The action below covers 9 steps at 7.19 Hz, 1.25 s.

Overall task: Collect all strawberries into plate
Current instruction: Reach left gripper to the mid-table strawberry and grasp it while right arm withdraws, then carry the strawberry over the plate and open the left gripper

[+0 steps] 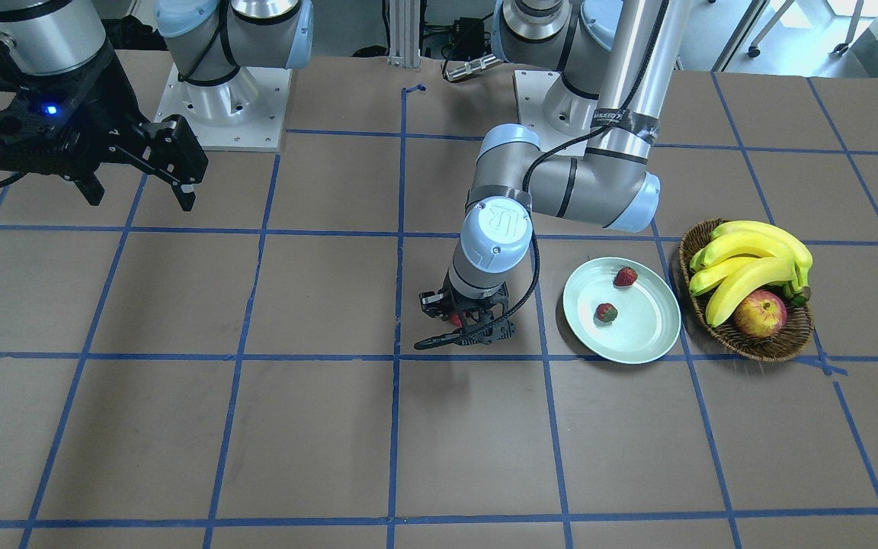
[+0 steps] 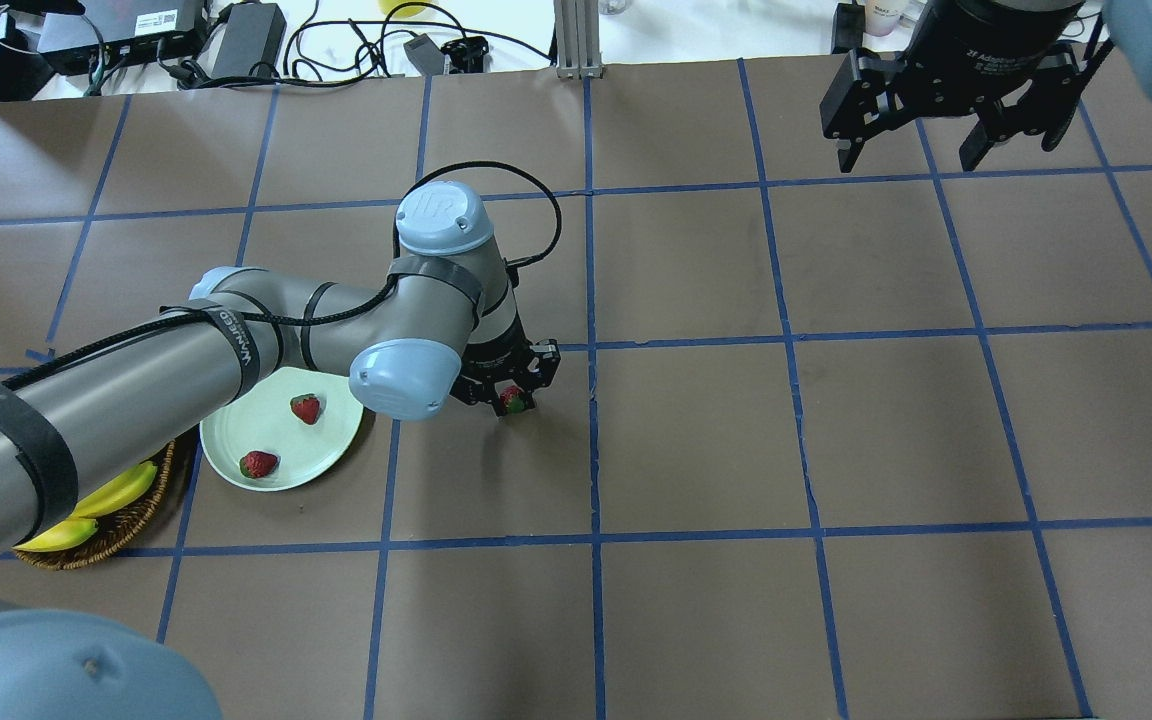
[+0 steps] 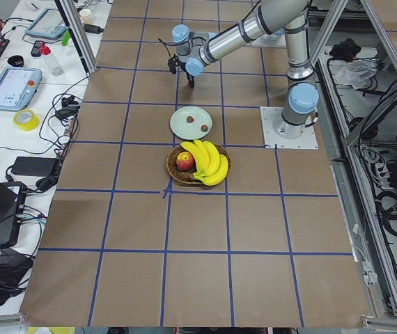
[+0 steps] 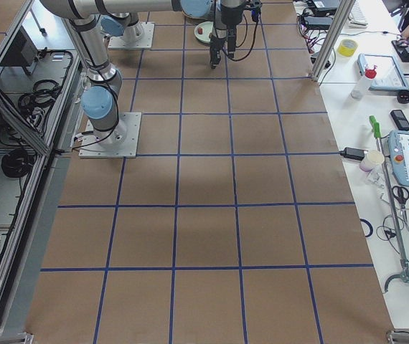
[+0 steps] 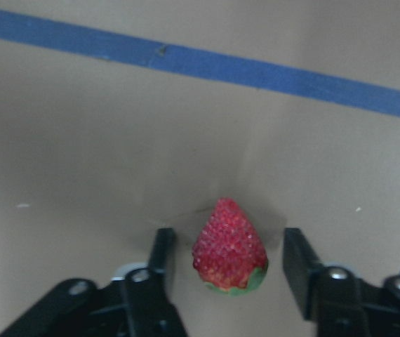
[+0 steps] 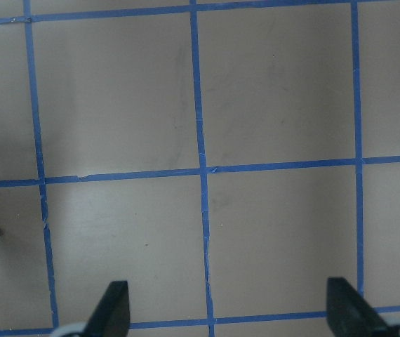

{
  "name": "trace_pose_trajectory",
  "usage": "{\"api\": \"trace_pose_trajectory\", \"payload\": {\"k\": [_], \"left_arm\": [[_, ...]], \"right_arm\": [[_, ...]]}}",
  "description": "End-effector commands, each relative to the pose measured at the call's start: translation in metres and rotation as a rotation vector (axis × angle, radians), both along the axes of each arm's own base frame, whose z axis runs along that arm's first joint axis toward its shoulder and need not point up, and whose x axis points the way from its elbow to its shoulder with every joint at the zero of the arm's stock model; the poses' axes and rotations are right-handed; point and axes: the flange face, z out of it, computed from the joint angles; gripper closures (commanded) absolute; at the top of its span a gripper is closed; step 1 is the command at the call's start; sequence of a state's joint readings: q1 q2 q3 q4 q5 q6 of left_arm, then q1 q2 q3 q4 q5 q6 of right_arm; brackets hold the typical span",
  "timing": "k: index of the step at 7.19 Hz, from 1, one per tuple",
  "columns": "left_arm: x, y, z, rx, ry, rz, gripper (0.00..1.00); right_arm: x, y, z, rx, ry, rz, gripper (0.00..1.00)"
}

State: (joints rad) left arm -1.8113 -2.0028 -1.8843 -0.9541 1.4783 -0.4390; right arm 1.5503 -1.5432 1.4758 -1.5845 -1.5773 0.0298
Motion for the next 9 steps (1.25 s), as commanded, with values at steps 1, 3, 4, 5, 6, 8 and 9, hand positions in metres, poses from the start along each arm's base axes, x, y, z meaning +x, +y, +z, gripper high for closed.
{"api": "trace_pose_trajectory", "payload": {"k": [1,3,4,5,6,8,9], "left_arm": [[0.001,-0.003,0.009,-0.022,-0.001,-0.027,0.89],[0.025,-0.014,0.035,-0.035,-0.021,-0.032,0.91],[0.063,-0.025,0.050,-0.042,-0.033,-0.038,0.91],[0.103,-0.031,0.067,-0.042,-0.026,-0.059,0.91],[0.137,-0.034,0.082,-0.061,-0.086,-0.105,0.92],[0.214,-0.036,0.090,-0.035,-0.146,-0.185,0.93],[0.258,-0.034,0.082,-0.012,-0.116,-0.208,0.93]], "right_arm": [[0.000,-0.004,0.011,-0.006,-0.002,0.000,0.00],[0.004,-0.003,0.014,-0.009,-0.008,0.003,0.00],[0.008,-0.003,0.015,-0.011,-0.010,0.010,0.00],[0.010,-0.003,0.014,-0.008,-0.014,0.013,0.00],[0.010,-0.005,0.011,-0.003,-0.018,0.012,0.00],[0.010,-0.005,0.011,-0.003,-0.018,0.012,0.00],[0.011,-0.005,0.011,-0.003,-0.018,0.013,0.00]]}}
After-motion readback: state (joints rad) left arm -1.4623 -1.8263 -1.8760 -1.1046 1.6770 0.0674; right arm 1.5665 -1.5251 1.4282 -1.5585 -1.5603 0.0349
